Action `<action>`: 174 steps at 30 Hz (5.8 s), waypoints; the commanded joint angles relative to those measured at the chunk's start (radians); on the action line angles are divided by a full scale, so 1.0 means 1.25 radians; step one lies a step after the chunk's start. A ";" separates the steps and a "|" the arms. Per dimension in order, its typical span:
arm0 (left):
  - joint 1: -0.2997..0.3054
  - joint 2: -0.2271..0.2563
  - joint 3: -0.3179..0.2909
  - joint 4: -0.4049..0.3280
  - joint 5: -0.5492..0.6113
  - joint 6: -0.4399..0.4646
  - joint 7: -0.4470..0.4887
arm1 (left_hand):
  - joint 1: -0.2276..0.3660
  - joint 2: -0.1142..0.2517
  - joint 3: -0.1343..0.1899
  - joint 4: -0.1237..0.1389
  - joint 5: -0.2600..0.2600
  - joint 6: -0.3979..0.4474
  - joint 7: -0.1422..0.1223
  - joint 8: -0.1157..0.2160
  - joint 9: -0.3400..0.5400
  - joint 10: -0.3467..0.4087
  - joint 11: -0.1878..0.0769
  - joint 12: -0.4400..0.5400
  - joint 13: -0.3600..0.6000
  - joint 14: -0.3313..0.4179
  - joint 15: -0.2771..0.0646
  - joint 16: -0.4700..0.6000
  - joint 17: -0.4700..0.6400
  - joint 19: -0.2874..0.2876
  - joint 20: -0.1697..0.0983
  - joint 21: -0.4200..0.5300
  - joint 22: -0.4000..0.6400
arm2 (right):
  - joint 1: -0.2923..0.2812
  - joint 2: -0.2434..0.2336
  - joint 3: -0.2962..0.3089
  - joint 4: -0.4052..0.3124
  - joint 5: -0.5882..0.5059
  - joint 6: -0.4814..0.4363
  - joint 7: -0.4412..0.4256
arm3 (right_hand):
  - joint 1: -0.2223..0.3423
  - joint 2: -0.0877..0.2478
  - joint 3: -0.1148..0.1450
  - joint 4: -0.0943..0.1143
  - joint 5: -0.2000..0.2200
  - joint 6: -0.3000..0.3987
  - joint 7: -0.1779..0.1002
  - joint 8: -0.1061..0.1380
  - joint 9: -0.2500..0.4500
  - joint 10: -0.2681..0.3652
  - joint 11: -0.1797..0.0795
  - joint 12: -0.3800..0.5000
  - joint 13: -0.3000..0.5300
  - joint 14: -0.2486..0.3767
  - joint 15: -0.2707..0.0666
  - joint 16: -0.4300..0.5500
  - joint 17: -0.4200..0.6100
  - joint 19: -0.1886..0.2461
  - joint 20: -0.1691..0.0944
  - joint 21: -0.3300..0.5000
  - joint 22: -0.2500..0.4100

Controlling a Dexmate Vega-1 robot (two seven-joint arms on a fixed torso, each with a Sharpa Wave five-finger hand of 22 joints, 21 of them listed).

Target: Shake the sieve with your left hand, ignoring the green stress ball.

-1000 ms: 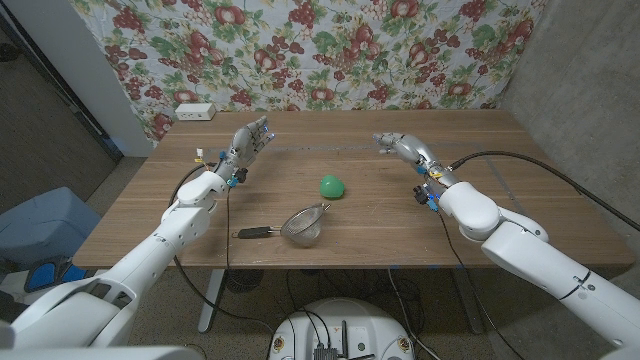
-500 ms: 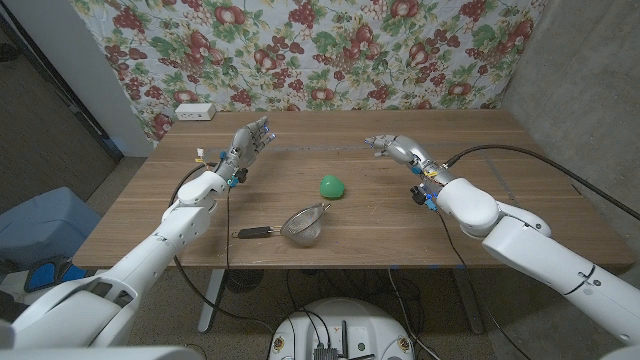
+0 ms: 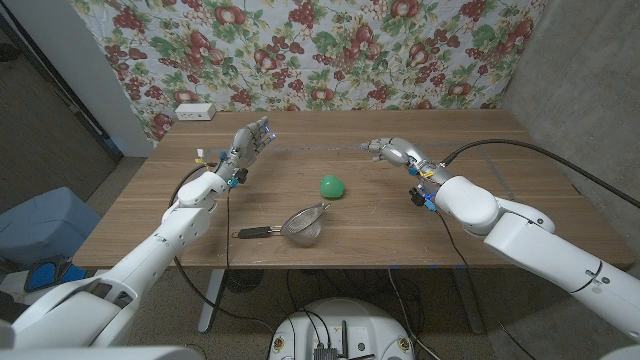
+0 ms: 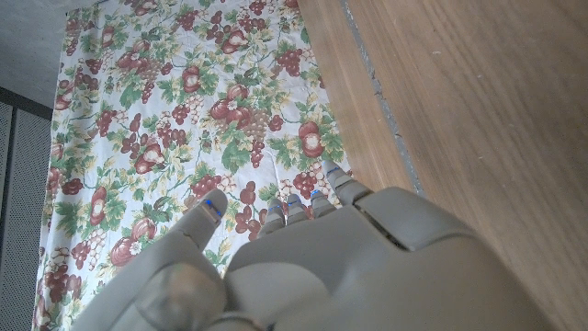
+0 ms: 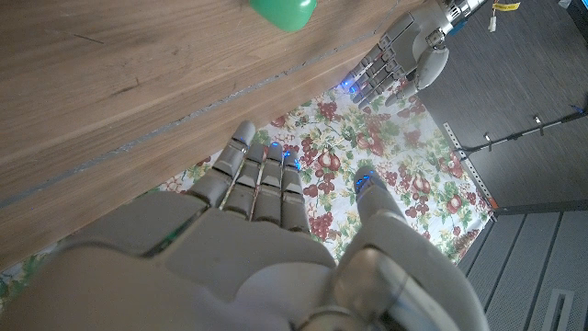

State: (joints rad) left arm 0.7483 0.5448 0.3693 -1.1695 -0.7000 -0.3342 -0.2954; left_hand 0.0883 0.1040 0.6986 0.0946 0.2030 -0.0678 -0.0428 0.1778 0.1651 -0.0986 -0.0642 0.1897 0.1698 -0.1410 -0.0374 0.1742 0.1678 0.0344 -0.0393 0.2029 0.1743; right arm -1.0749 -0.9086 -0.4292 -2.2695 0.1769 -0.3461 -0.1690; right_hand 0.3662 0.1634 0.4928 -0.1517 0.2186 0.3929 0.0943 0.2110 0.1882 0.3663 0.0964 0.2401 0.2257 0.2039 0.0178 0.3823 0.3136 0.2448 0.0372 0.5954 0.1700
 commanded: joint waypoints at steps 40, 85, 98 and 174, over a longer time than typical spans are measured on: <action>0.016 0.000 -0.006 -0.004 -0.012 -0.018 -0.015 | -0.011 0.052 0.006 -0.011 -0.003 0.001 0.001 0.000 0.004 0.003 0.000 0.001 0.004 0.005 -0.039 0.002 0.002 0.007 -0.045 0.001 0.003 | 0.128 -0.051 -0.148 -0.167 -0.066 -0.332 0.053 | 0.027 -0.006 0.006 -0.009 0.006 0.018 -0.002 0.000 0.004 0.018 -0.006 0.008 0.004 0.023 -0.003 0.011 0.007 0.016 0.000 -0.010 0.004; 0.033 0.005 -0.015 -0.013 -0.023 -0.031 -0.029 | -0.015 0.053 0.011 -0.015 -0.004 0.002 0.001 0.001 0.004 0.003 0.001 0.001 0.004 0.007 -0.039 0.003 0.002 0.008 -0.040 0.001 0.003 | 0.326 -0.031 -0.375 -0.227 -0.204 -0.553 0.152 | 0.110 -0.054 0.001 -0.030 0.003 0.100 -0.015 0.024 0.007 0.095 -0.032 0.042 0.029 0.119 -0.026 0.056 0.022 0.074 -0.001 -0.010 0.008; 0.049 0.012 -0.018 -0.034 -0.023 -0.032 -0.019 | -0.016 0.053 0.012 -0.015 -0.004 0.002 0.000 0.000 0.004 0.004 0.001 0.001 0.004 0.006 -0.040 0.003 0.003 0.008 -0.039 0.001 0.003 | 0.374 -0.021 -0.438 -0.233 -0.231 -0.602 0.179 | 0.165 -0.084 -0.013 -0.024 -0.013 0.138 -0.013 0.036 0.010 0.143 -0.037 0.067 0.051 0.172 -0.032 0.089 0.039 0.109 0.008 -0.002 0.011; 0.043 0.009 -0.032 0.002 -0.042 -0.055 -0.054 | -0.019 0.056 0.013 -0.022 -0.006 0.001 0.003 0.000 0.004 0.003 0.002 0.000 0.004 0.006 -0.038 0.003 0.002 0.008 -0.038 0.000 0.004 | 0.908 0.187 -0.865 -0.067 0.372 -0.840 -0.200 | 0.264 -0.156 -0.139 0.013 -0.026 0.258 -0.019 0.114 0.065 0.299 -0.075 0.211 0.214 0.287 -0.067 0.254 0.220 0.173 0.016 0.030 0.019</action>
State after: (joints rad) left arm 0.8111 0.5596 0.3301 -1.1802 -0.7504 -0.4024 -0.3528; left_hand 0.0739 0.0948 0.7133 0.0685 0.1961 -0.0678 -0.0428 0.1778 0.1651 -0.0986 -0.0642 0.1897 0.1698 -0.1357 -0.0322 0.1742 0.1677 0.0344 -0.0392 0.2029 0.1743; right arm -0.1226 -0.7199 -1.4046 -2.4216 0.2192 -1.3878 -0.1436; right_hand 0.7044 -0.0305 0.3258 -0.1366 0.1816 0.7039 0.0731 0.3444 0.2629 0.7310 0.0037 0.4957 0.4843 0.5524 -0.0517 0.6919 0.5810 0.4572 0.0536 0.6265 0.1886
